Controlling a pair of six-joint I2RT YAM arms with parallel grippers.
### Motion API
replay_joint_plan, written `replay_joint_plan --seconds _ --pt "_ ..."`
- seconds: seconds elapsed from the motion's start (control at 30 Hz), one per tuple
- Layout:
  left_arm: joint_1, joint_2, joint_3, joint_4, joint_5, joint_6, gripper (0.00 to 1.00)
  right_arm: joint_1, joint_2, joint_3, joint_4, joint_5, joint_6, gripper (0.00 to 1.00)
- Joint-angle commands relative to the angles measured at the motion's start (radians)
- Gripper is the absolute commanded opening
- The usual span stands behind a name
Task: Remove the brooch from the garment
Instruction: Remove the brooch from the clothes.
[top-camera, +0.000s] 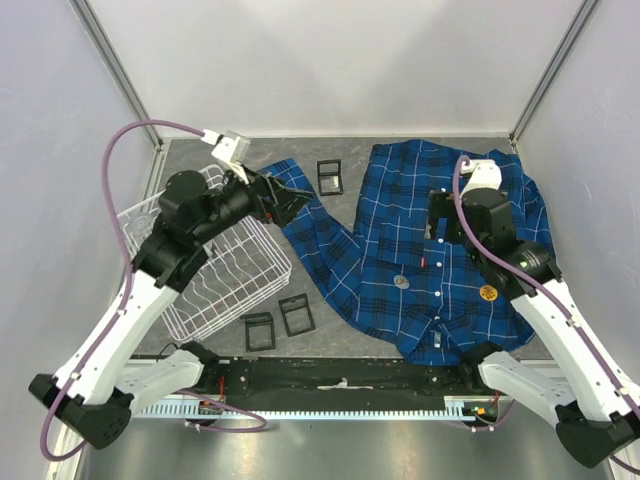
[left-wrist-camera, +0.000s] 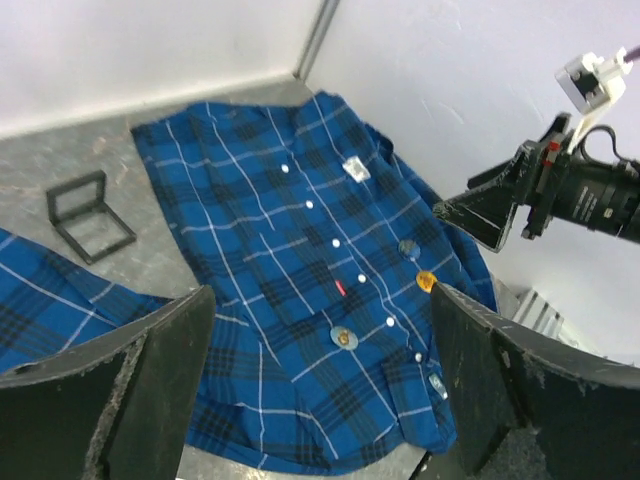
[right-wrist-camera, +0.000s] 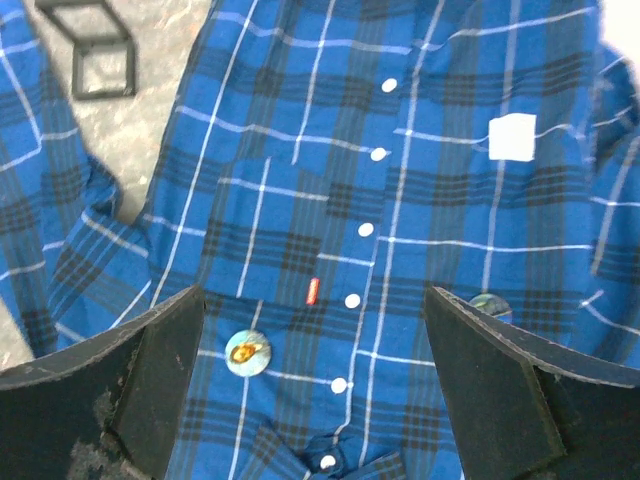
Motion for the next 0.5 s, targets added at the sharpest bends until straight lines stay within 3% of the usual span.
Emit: replay_joint_plan --seconds 0.0,0.23,0.47 --pt "0.003 0.092 0.009 -0.019 0.152 -0.066 0.9 0.016 0.048 -0.008 0.001 -0.123 0.053 0.98" --pt "-0.012 0.184 -0.168 0.156 0.31 -0.195 0.75 0.206 0.125 -0.206 0.129 -0.154 0.174 0.98" --pt "-0.259 0.319 -0.231 0.217 0.206 -0.168 0.59 0.241 0.093 -0.357 0.157 -0.083 0.359 0.98"
